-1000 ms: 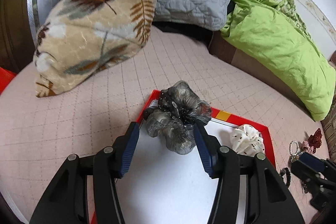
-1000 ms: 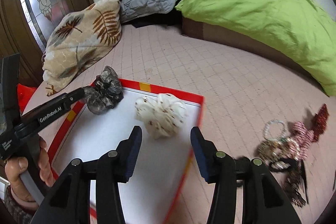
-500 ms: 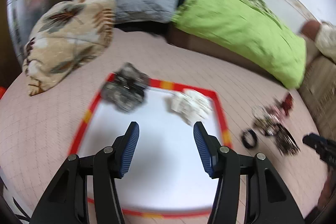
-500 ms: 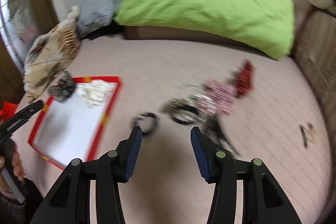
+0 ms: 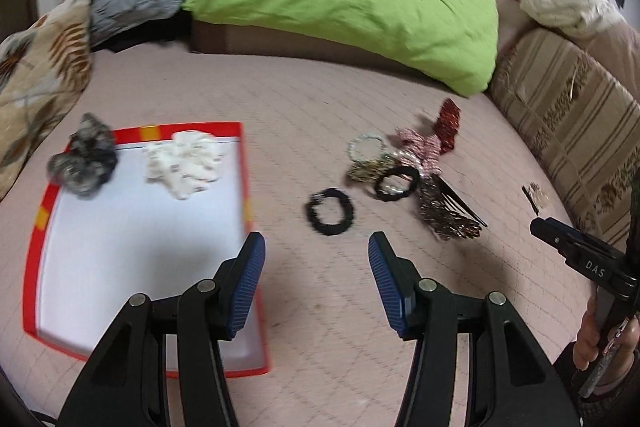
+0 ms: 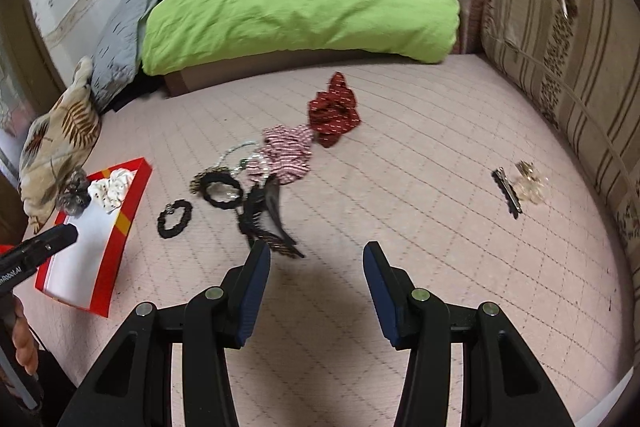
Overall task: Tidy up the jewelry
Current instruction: 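Grasp the leopard-print bracelet with the left tool while the right tool grasps a black hair tie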
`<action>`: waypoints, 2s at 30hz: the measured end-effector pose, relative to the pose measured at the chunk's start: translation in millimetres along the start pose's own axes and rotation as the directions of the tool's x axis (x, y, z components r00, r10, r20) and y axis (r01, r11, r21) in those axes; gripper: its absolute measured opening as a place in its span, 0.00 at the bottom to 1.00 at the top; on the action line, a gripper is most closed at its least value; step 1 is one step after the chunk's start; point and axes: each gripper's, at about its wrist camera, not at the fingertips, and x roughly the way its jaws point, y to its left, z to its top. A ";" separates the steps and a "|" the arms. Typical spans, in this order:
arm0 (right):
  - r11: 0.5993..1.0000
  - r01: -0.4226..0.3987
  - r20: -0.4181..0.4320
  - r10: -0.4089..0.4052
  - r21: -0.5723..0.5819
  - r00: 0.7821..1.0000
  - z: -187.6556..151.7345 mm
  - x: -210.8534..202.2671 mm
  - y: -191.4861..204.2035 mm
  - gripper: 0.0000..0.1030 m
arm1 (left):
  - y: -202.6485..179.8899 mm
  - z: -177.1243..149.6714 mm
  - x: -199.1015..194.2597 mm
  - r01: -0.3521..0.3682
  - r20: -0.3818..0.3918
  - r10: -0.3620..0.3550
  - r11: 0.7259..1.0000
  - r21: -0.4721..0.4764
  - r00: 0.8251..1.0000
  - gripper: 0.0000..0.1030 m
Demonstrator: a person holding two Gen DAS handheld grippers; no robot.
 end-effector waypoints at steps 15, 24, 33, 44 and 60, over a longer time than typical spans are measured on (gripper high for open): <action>0.982 -0.167 -0.052 0.172 0.089 0.984 28.3 45.9 -18.2 0.51 | -39.2 42.9 91.6 0.126 -0.129 -0.122 0.992 0.026 0.984 0.51; 0.973 -0.228 -0.083 0.230 0.034 0.970 60.5 79.3 2.4 0.51 | -46.3 58.3 124.1 0.122 -0.146 -0.098 0.979 0.164 0.984 0.36; 0.914 -0.338 -0.253 0.281 -0.222 0.926 63.3 120.9 66.2 0.51 | -40.3 57.6 154.1 0.136 -0.183 -0.096 0.967 0.217 0.978 0.21; 0.906 -0.299 -0.284 0.215 -0.299 0.935 63.3 152.5 100.6 0.22 | -35.6 53.8 166.1 0.193 -0.205 -0.155 0.963 0.186 0.967 0.14; 0.928 -0.243 -0.295 0.157 -0.282 0.942 64.2 164.6 102.5 0.01 | -33.4 59.4 136.4 0.191 -0.155 -0.169 0.971 0.145 0.973 0.06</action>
